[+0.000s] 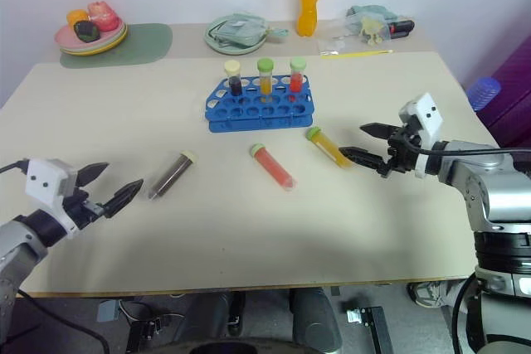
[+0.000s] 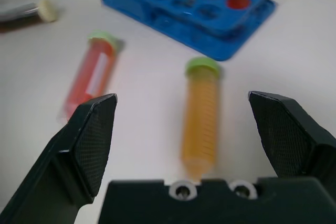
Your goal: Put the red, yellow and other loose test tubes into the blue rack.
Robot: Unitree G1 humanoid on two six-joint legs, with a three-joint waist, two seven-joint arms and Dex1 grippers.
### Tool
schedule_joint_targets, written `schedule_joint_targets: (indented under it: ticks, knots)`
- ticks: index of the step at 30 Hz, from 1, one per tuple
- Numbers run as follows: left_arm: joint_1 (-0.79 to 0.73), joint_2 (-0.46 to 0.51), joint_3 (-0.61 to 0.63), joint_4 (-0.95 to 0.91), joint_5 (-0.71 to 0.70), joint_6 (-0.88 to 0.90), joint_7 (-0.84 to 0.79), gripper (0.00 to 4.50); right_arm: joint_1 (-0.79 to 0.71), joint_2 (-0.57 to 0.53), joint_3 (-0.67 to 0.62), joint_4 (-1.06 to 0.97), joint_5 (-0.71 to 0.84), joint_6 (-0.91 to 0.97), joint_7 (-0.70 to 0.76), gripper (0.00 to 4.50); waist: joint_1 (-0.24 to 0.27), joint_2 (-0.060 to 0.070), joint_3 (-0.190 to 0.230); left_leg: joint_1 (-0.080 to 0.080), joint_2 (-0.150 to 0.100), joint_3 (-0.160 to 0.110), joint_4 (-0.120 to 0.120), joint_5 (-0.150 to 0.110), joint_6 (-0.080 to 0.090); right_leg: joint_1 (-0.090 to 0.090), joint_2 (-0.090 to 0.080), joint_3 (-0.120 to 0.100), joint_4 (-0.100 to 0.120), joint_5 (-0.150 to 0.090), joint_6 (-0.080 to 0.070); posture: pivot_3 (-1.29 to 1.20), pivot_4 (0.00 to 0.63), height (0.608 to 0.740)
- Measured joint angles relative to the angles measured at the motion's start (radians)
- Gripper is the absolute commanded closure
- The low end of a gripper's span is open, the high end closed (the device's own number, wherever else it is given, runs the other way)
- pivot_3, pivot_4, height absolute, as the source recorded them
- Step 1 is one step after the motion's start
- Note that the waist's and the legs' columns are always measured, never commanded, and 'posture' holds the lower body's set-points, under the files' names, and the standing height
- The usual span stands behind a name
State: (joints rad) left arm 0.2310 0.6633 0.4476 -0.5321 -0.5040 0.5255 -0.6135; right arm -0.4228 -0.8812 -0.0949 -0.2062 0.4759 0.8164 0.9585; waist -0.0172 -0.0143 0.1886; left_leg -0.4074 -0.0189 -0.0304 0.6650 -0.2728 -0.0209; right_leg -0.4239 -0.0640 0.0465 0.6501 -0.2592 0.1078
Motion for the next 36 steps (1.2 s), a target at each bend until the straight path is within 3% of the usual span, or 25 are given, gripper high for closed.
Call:
schedule_joint_targets:
  ticks: [3,5,10,17,22,34,36]
  knots:
    - [0.014,0.029,-0.031,0.002,0.021,-0.042,-0.058,0.19,-0.139,0.016,0.116,-0.185,0.043,0.223,-0.069,0.05,-0.003,0.000,0.000,0.000,0.001,0.000,0.000,0.000,0.000,-0.001,0.001,0.000,0.000,0.000,0.000,0.00,0.150,0.729]
    - [0.039,0.053,-0.044,0.000,0.034,-0.079,-0.109,0.19,-0.277,0.100,0.165,-0.235,0.086,0.447,-0.140,0.05,-0.002,0.000,0.000,0.000,0.001,0.000,0.000,0.000,0.000,-0.001,0.000,0.000,0.000,0.000,-0.001,0.00,0.150,0.729]
    - [0.073,0.105,-0.106,-0.040,0.037,-0.119,-0.221,0.19,-0.543,0.335,0.273,-0.117,0.102,0.767,-0.370,0.05,0.005,-0.001,-0.001,-0.001,0.000,-0.001,0.000,0.000,0.000,-0.001,-0.003,0.000,-0.001,-0.001,-0.005,0.00,0.150,0.729]
    - [0.069,0.118,-0.169,-0.079,0.042,-0.128,-0.263,0.19,-0.713,0.473,0.424,0.240,0.183,0.792,-0.691,0.05,-0.004,-0.001,-0.001,-0.003,-0.001,0.001,-0.002,0.000,0.000,-0.005,-0.005,-0.001,-0.002,0.001,-0.003,0.00,0.150,0.729]
    - [0.068,0.110,-0.189,-0.079,0.057,-0.145,-0.254,0.19,-0.738,0.523,0.484,0.397,0.280,0.792,-0.884,0.05,-0.006,-0.001,-0.001,-0.003,-0.001,0.001,-0.003,0.000,0.000,-0.005,-0.005,-0.003,-0.001,0.001,-0.003,0.00,0.150,0.729]
    - [0.090,0.099,-0.187,-0.079,0.059,-0.161,-0.237,0.19,-0.737,0.549,0.533,0.487,0.481,0.792,-1.172,0.05,-0.006,-0.001,-0.001,-0.003,0.000,0.001,-0.002,0.000,0.001,-0.005,0.000,-0.003,-0.001,0.001,-0.002,0.00,0.150,0.729]
    - [0.090,0.099,-0.187,-0.079,0.059,-0.162,-0.234,0.00,-0.737,0.548,0.534,0.501,0.499,0.792,-1.194,0.85,-0.006,-0.001,-0.001,-0.003,0.000,0.001,-0.002,0.000,0.001,-0.005,0.000,-0.003,-0.001,0.001,-0.002,0.00,0.150,0.729]
